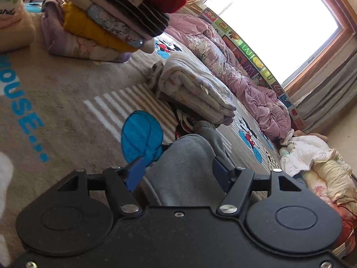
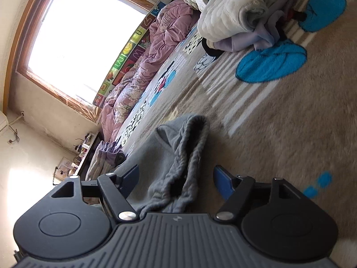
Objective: Fold clothes
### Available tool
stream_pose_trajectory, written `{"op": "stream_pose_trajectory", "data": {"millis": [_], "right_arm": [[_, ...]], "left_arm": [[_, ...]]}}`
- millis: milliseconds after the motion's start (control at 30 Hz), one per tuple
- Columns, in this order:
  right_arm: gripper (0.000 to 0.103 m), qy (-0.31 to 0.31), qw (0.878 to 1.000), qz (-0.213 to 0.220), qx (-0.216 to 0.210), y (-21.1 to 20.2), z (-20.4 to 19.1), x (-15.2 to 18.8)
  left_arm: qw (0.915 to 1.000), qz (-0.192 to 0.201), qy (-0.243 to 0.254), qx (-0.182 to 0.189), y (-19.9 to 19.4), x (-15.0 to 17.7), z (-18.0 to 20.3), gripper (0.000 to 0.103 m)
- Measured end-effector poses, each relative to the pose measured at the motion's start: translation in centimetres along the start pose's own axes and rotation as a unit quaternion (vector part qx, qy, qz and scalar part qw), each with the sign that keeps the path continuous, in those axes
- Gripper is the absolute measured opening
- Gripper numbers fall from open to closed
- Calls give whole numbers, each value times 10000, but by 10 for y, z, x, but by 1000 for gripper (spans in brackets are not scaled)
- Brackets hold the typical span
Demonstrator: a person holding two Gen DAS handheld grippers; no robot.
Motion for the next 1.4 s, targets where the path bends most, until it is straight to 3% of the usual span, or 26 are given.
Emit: {"op": "stream_pose_trajectory", "data": {"millis": [133,200,300,333,400,533,633,667,700,767,900,1000,1067,1133,1167,1200,1233,1267,1300,1333,1367,1400], "right_arm": [[74,-373,9988,-314,-62,2,-16,41],[75,-934,9947,-425,47,8,-32,56],[72,-1223,9912,-484,-111,5,-44,70],[66,-1093,9929,-406,-226,0,-42,71],[65,-792,9955,-233,-466,-12,-39,71],[63,-288,9983,-137,-478,-8,-23,65],[67,-35,9984,-44,-561,3,-19,60],[66,0,9984,-29,-567,7,-21,58],[63,-105,9989,-80,-445,13,-25,58],[41,-290,9990,-159,-285,16,-31,60],[35,-353,9986,-79,-381,-3,-43,58],[23,172,9955,107,-922,-38,-40,49],[17,291,9948,193,-960,-60,-32,52],[17,360,9967,249,-678,-75,-14,58],[17,408,9978,264,-461,-80,-4,61],[17,604,9974,223,-338,-79,7,63],[17,815,9963,176,-225,-79,19,65],[24,980,9948,120,-270,-78,23,66],[35,963,9947,87,-340,-76,21,70],[65,928,9948,57,-411,-75,17,73],[76,894,9948,27,-481,-73,14,76],[76,865,9951,-44,-482,-69,11,79]], "left_arm": [[9979,-303,-536,213,9,21,-28,70],[9969,-487,-543,307,16,26,-27,70],[9971,-541,-363,385,30,21,-20,70],[9972,-519,-341,408,34,19,-20,70],[9969,-504,-342,496,41,16,-20,70],[9971,-495,-243,534,49,14,-17,70],[9976,-429,-158,527,53,14,-15,68],[9979,-401,-110,490,54,14,-15,62],[9983,-373,-54,448,55,14,-14,37],[9982,-466,83,370,60,16,-12,11],[9968,-71,671,433,35,19,10,10],[9923,151,1099,554,-2,25,29,10],[9928,-30,1095,487,-16,35,26,10],[9953,-482,789,292,-12,47,10,14],[9958,-704,570,166,-8,53,0,25],[9964,-737,395,111,-9,54,-6,38],[9971,-725,230,73,-11,54,-12,43],[9974,-712,66,34,-13,54,-17,50],[9975,-699,-99,-4,-15,54,-23,52],[9978,-625,-221,-5,-18,52,-28,52],[9980,-536,-334,3,-22,49,-34,52],[9978,-492,-452,38,-22,48,-40,52]]}}
Point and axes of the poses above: each gripper's, at about its wrist camera, not at the fingertips, and y roughly the way its jaws point, z to its right, x to its underside, the point moved 4 cm from there along y, roughly the way its jaws point, and after that the axes turned 11 degrees about -z, right-handed, at the moved point
